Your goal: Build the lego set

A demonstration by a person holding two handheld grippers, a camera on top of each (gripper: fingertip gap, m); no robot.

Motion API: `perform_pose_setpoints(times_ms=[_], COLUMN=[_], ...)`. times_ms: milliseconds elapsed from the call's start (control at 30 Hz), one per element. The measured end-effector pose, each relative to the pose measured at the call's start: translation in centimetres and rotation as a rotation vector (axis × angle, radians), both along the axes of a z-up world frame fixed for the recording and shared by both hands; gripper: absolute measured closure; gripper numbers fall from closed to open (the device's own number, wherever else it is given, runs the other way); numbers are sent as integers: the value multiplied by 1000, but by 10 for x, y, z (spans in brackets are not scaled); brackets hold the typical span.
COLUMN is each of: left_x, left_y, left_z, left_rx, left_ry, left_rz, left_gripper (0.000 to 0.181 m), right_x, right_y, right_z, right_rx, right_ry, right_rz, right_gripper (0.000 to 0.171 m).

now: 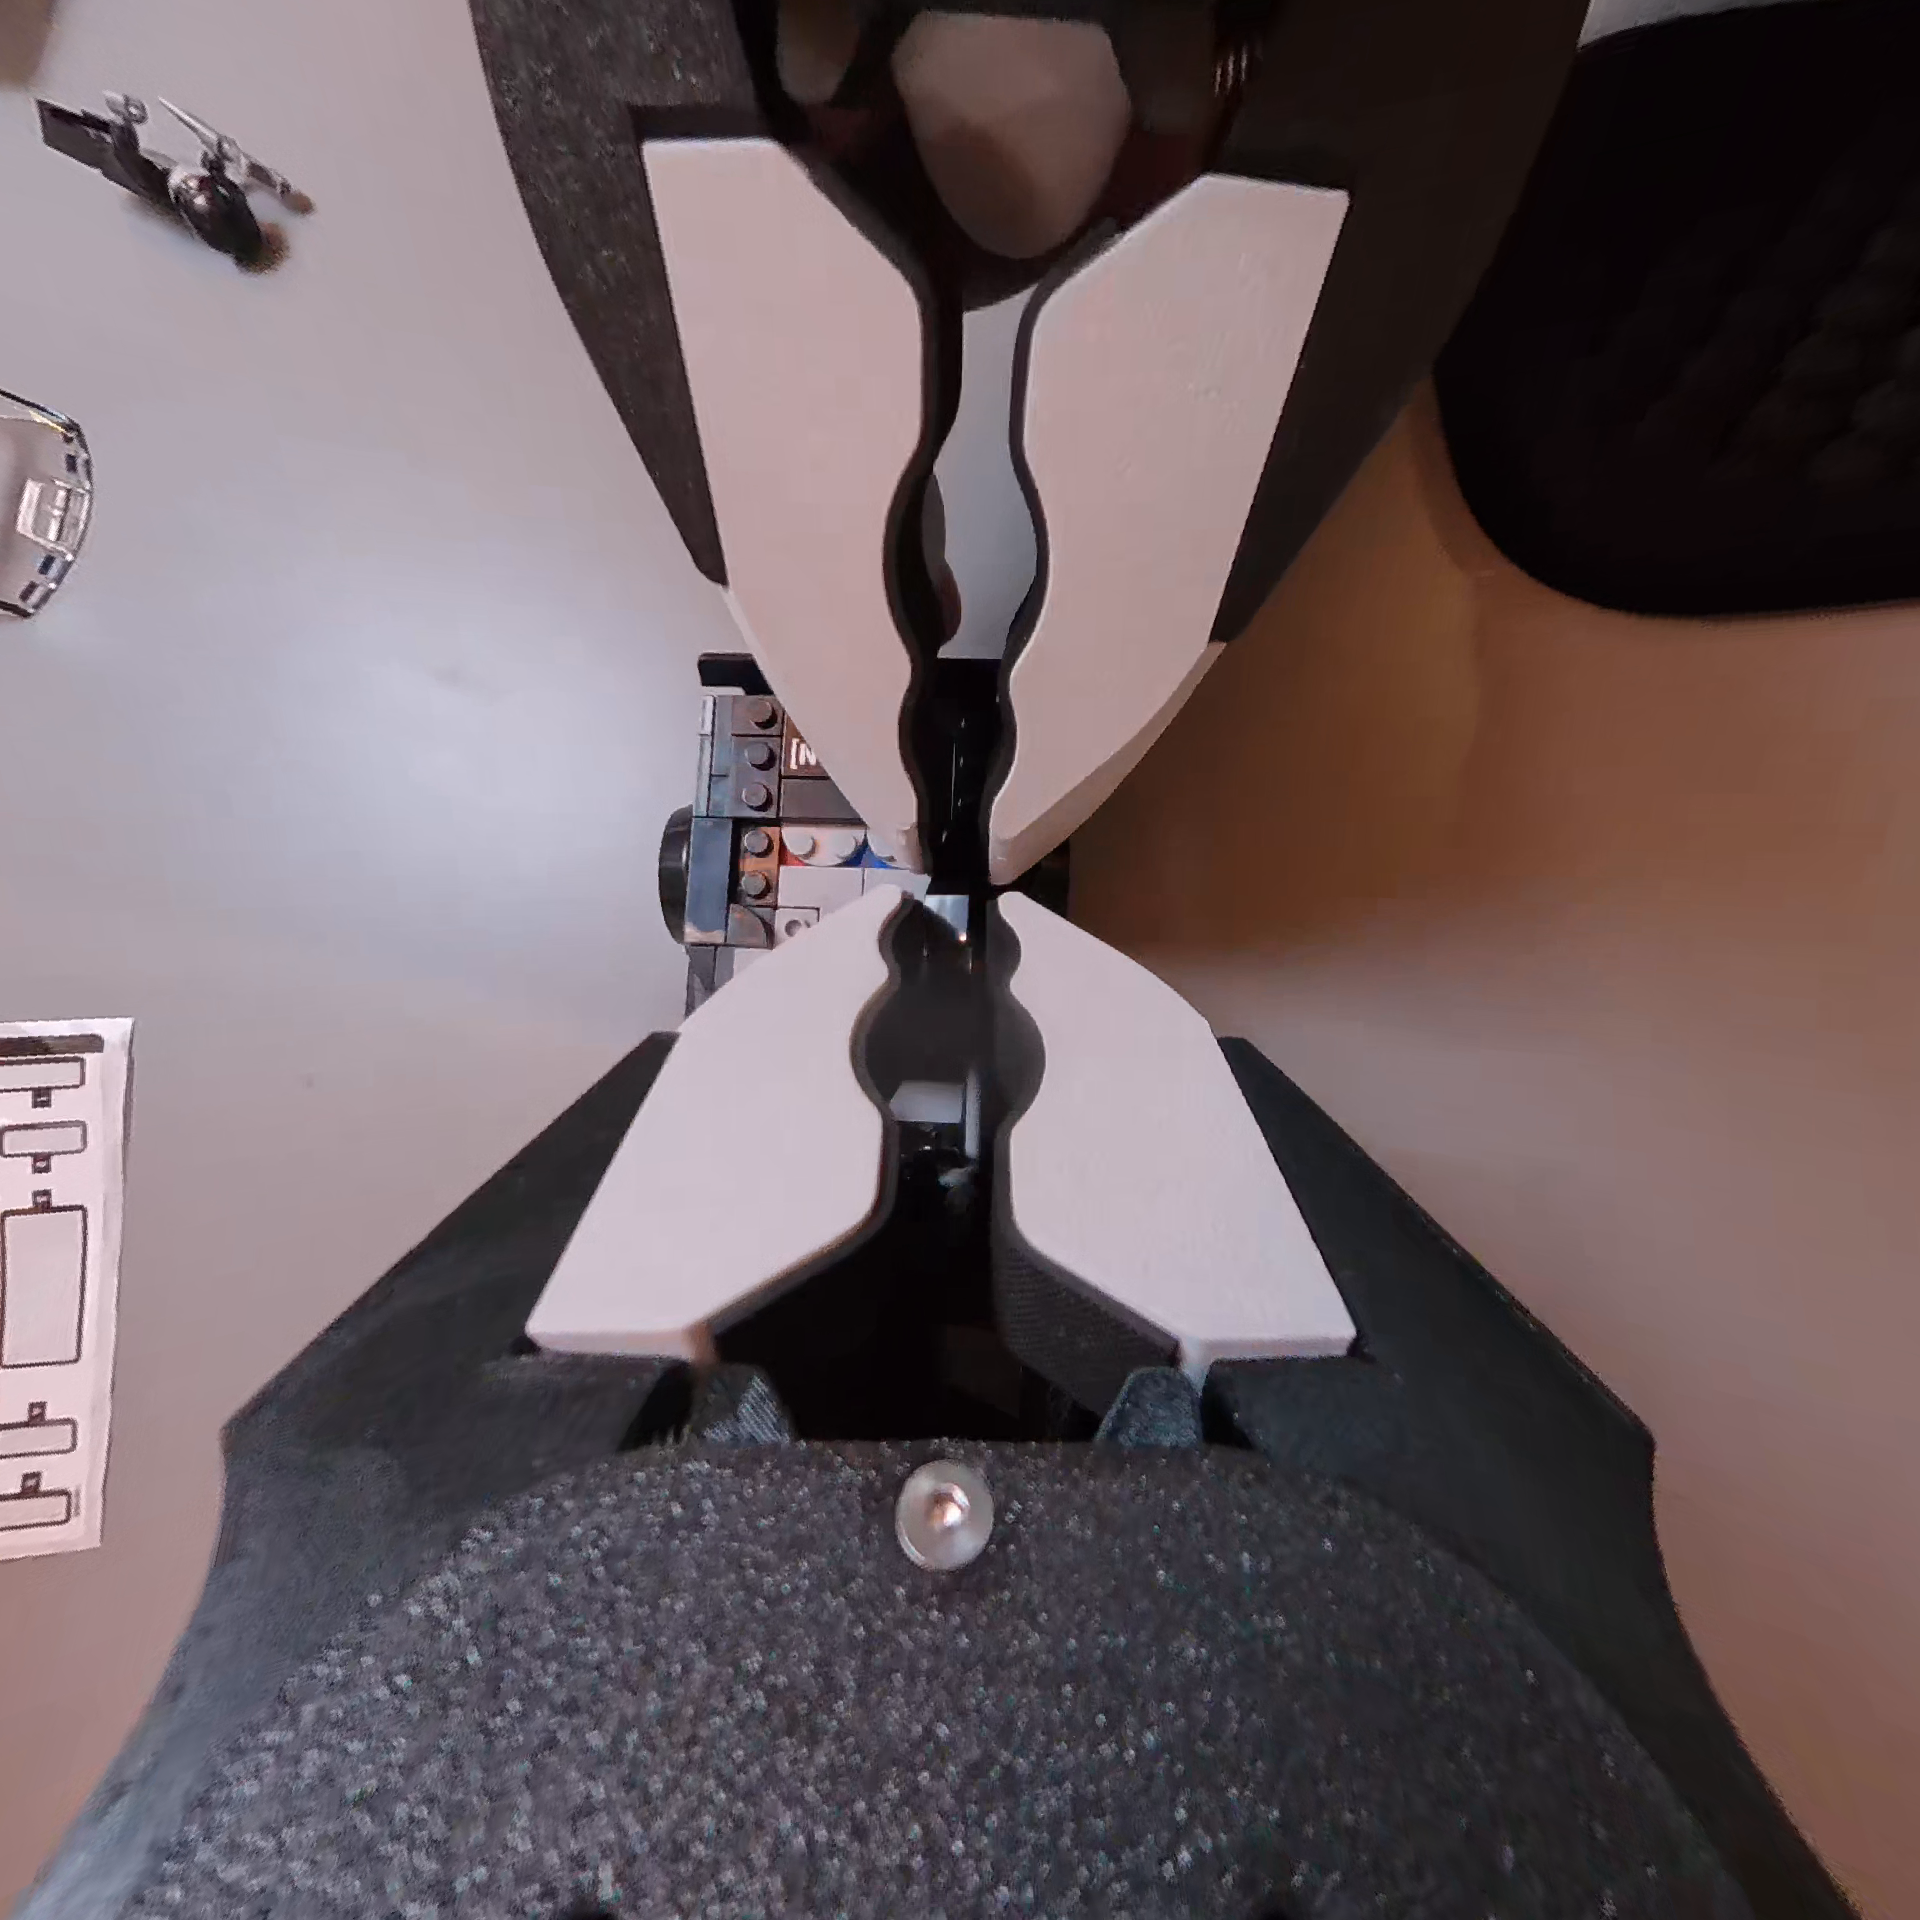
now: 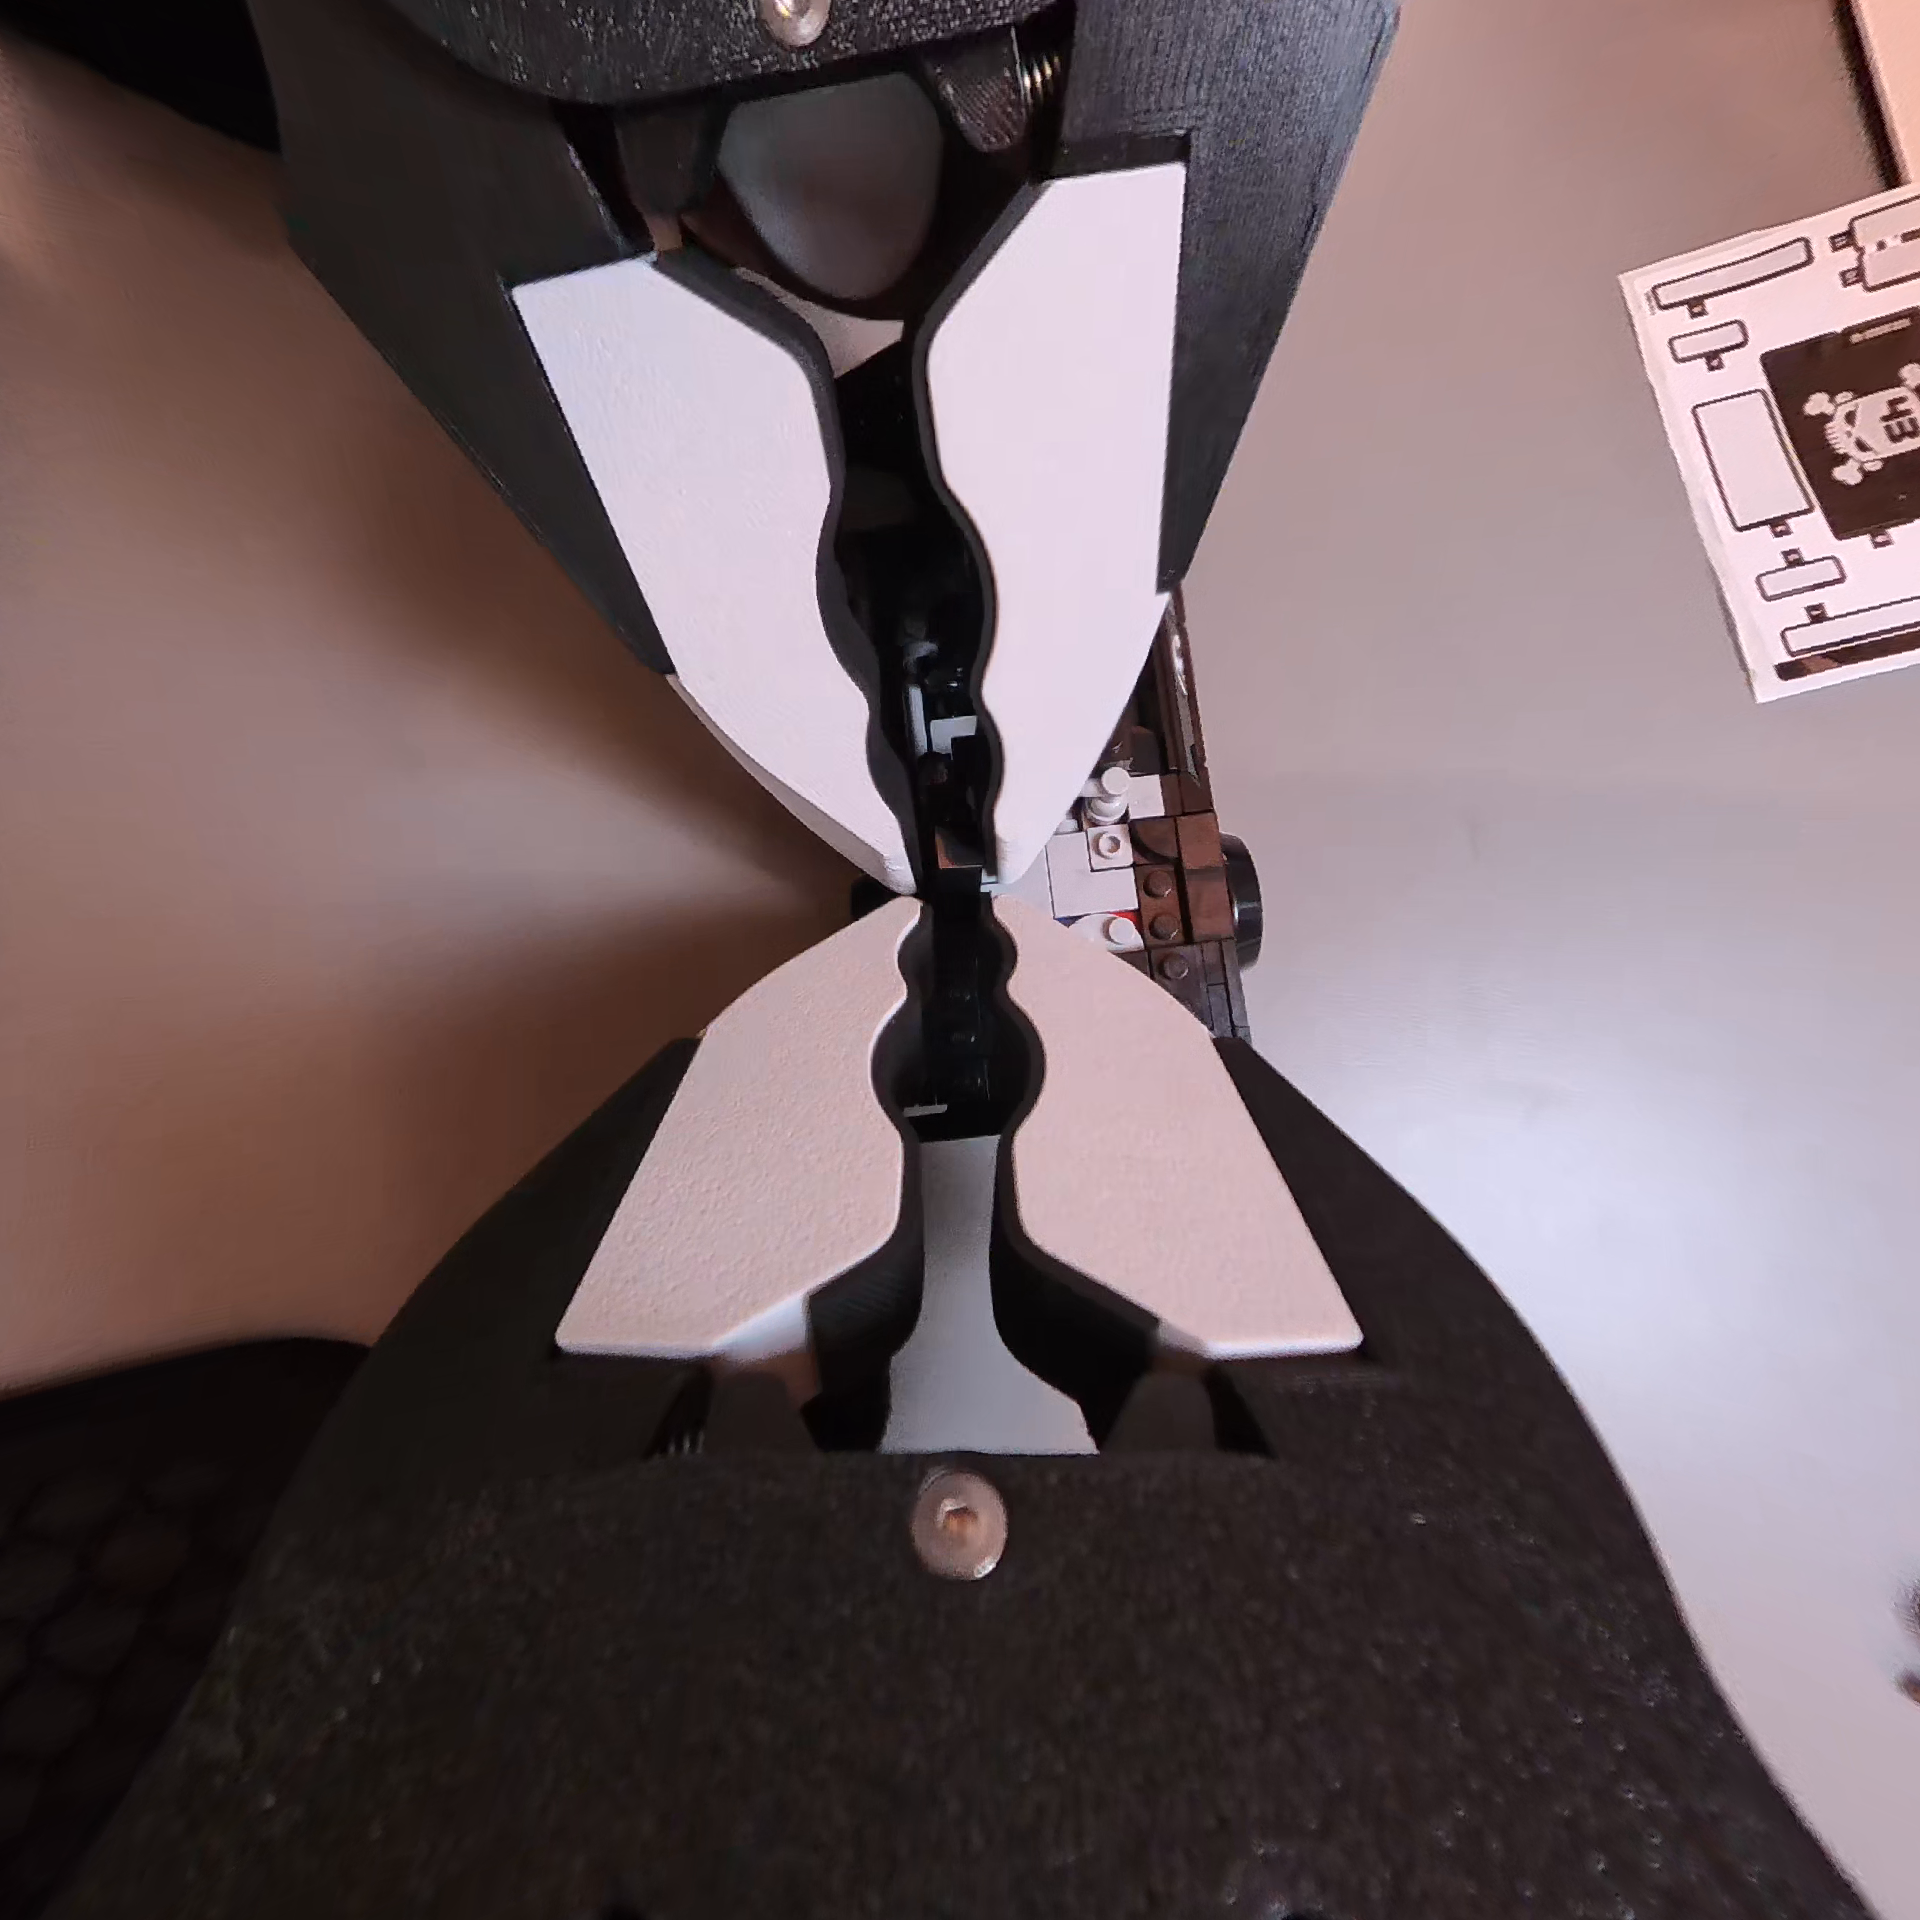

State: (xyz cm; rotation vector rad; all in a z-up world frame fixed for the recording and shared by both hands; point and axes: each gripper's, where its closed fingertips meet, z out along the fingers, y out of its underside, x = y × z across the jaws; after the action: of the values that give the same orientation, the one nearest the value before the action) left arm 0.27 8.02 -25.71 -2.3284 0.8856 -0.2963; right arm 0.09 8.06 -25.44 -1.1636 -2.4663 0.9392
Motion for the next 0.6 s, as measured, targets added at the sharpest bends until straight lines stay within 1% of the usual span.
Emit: perform_pose_setpoints(times_ms=[200, 333, 400, 600], left_x=[0, 1, 1, 1], left_y=[-1, -1, -1, 1], left_z=[-1, -2, -2, -2], left_rx=[-70, -116, -125, -140], left_ry=[-1, 39, 46, 55], left_rz=[-31, -57, -62, -66], left_gripper=[171, 172, 172, 172], right_x=[1, 6, 8, 4], right_y=[0, 5, 6, 5], right_z=[1, 2, 4, 2], right_rx=[-19, 13, 9, 9], right_ry=[-8, -15, -14, 6], right_rz=[6, 42, 51, 44], right_gripper=[164, 162, 159, 161])
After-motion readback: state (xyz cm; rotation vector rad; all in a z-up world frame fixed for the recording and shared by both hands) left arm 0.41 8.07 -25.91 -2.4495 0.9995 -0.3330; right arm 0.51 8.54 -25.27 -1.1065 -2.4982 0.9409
